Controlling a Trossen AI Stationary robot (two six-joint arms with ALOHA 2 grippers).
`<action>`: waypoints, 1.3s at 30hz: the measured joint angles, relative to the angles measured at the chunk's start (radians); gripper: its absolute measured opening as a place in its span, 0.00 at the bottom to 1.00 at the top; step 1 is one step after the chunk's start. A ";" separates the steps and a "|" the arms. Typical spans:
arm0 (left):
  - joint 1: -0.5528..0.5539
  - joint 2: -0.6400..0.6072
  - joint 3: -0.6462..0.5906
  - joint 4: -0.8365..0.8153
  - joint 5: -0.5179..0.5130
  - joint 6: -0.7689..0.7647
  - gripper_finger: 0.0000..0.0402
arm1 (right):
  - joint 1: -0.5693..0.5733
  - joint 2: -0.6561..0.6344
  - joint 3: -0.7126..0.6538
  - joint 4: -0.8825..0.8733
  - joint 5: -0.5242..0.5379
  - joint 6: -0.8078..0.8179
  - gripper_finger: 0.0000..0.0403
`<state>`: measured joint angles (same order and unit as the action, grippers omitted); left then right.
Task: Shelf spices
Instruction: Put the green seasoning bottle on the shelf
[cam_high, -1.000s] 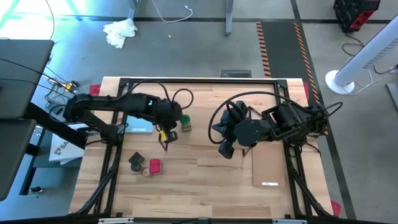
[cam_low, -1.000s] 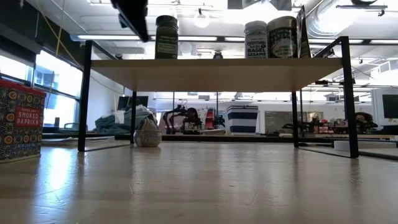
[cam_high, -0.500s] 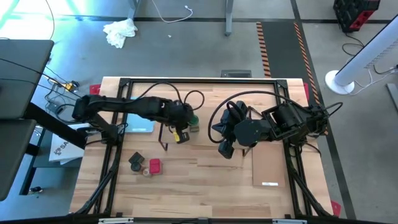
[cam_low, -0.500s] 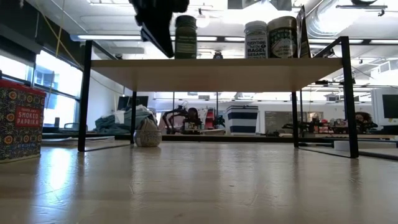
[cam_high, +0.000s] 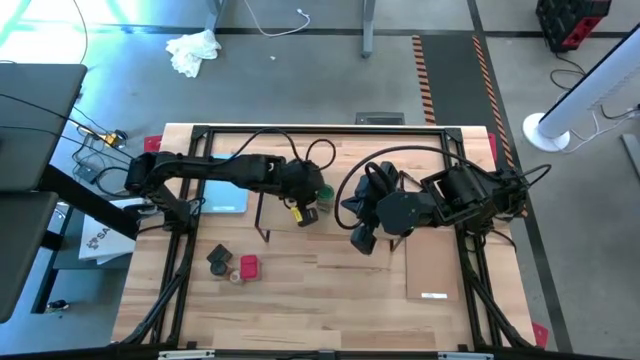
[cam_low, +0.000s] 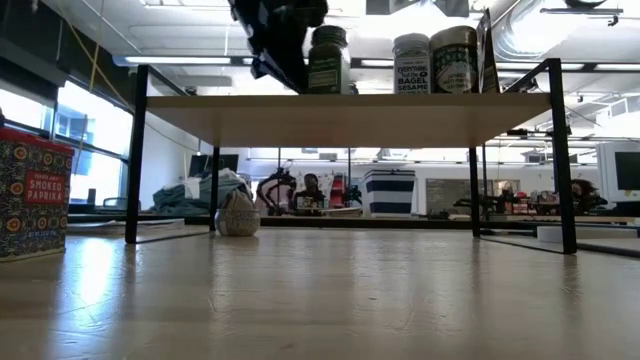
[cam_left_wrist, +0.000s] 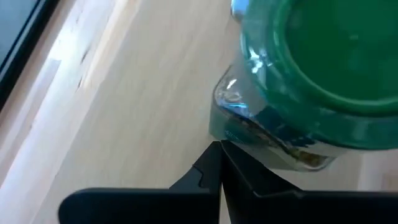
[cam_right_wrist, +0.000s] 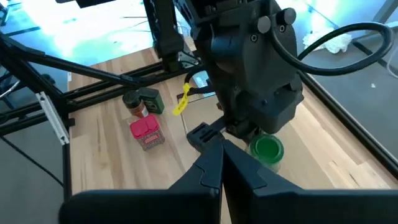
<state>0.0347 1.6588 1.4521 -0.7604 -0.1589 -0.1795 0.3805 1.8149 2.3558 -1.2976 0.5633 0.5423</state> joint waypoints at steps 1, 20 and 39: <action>0.001 0.001 0.000 0.015 0.000 0.001 0.00 | 0.000 0.000 0.000 0.000 0.005 0.000 0.00; 0.000 -0.156 0.013 -0.119 0.025 0.275 0.00 | -0.013 0.006 -0.183 -0.029 -0.150 0.187 0.00; 0.096 -0.539 0.012 -0.041 0.109 0.165 0.00 | -0.105 0.005 -0.677 0.337 -0.014 0.640 0.00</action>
<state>0.1310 1.1197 1.4639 -0.8017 -0.0494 -0.0147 0.2758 1.8194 1.6784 -0.9604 0.5489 1.1827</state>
